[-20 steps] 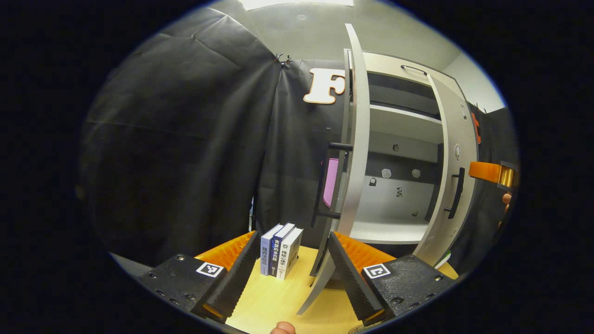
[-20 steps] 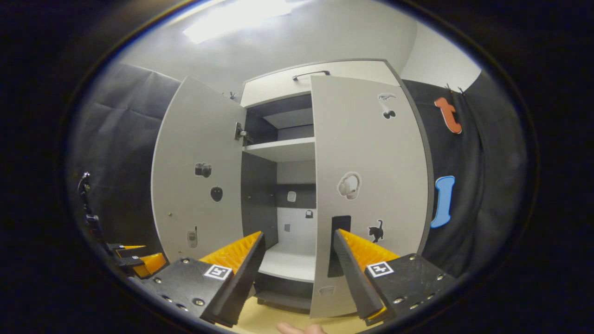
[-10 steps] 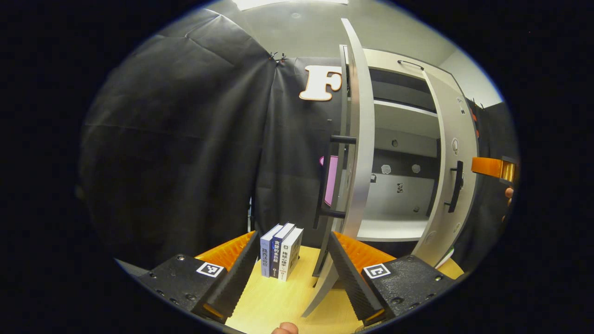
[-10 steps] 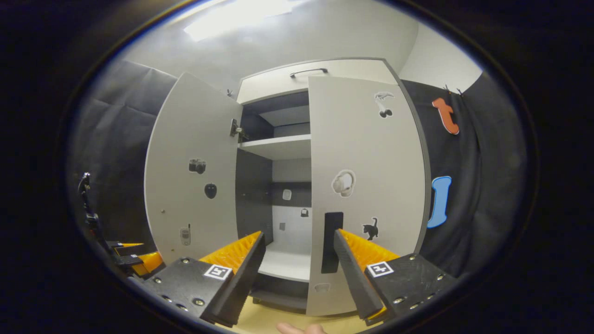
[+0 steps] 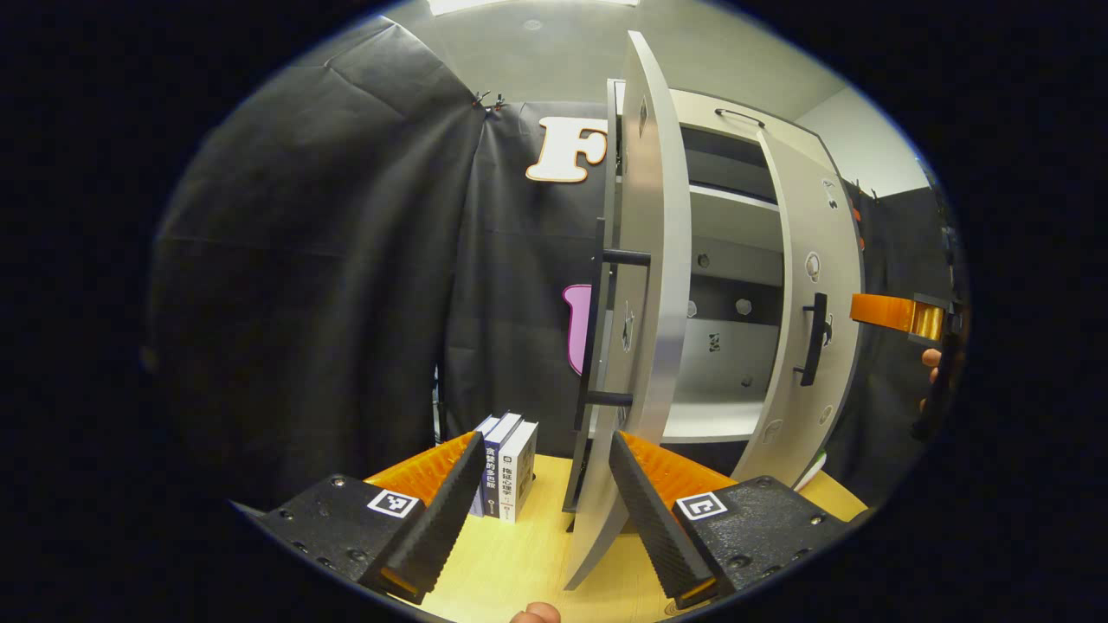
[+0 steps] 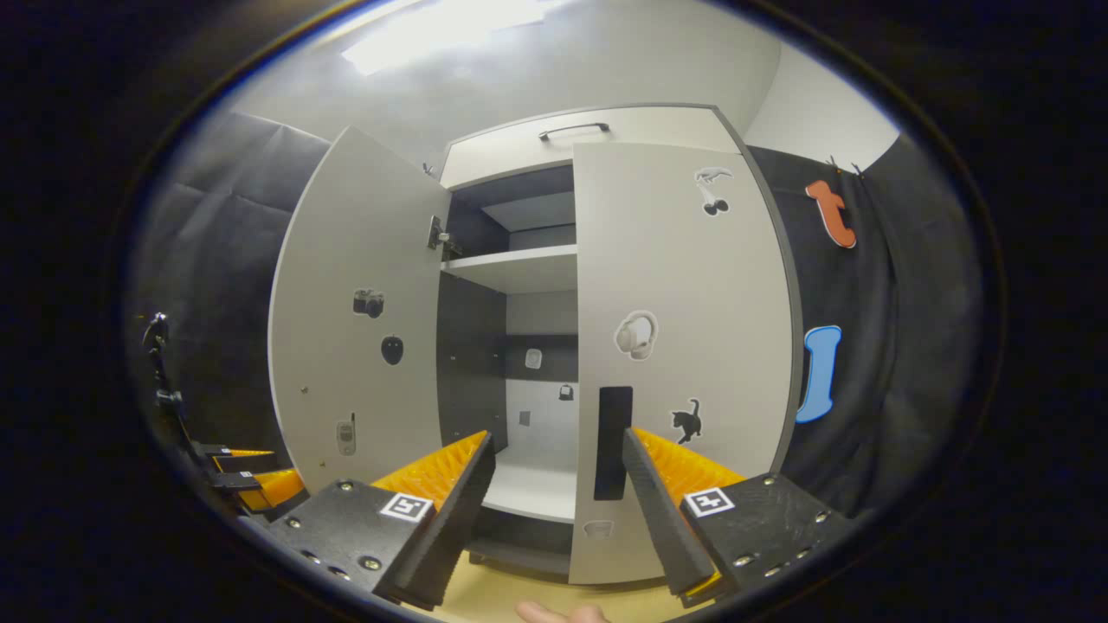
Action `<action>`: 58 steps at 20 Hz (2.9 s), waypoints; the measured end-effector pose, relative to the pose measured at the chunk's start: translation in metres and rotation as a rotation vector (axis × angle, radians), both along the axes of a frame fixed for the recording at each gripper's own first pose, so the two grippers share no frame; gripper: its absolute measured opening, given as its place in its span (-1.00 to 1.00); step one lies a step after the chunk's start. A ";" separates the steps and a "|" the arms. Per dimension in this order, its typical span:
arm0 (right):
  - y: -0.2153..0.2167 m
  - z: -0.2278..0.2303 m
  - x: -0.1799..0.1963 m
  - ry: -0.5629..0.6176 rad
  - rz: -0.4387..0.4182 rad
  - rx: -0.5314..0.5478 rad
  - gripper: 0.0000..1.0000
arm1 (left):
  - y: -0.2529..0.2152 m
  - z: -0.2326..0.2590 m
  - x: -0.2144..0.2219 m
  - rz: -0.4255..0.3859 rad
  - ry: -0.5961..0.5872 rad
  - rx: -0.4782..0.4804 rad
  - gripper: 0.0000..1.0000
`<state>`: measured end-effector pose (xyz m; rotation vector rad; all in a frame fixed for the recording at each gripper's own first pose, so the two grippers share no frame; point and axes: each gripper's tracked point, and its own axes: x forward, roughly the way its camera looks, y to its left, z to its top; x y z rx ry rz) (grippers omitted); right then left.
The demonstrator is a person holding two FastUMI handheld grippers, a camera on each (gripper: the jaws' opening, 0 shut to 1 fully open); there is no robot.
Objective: Grasp the bottle in the cabinet with the left hand and place it on the coaster, then close the right door with the right hand and the left door with the left hand.
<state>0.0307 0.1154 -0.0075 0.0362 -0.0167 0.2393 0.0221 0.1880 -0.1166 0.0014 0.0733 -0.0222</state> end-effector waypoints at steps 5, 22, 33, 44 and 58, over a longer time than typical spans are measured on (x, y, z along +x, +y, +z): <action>-0.009 0.002 -0.002 0.001 -0.011 -0.004 0.80 | -0.015 -0.001 -0.003 -0.032 -0.001 -0.002 0.85; -0.043 0.008 -0.012 -0.013 -0.065 -0.017 0.75 | -0.081 -0.008 0.007 -0.155 0.013 0.014 0.85; -0.060 0.007 -0.010 -0.008 -0.097 -0.026 0.80 | -0.104 -0.013 0.018 -0.187 0.023 0.006 0.86; -0.068 0.002 -0.003 0.005 -0.111 -0.035 0.75 | -0.121 -0.019 0.029 -0.207 0.029 0.004 0.86; -0.082 -0.001 0.001 0.012 -0.137 -0.042 0.80 | -0.159 -0.023 0.035 -0.282 0.034 0.011 0.86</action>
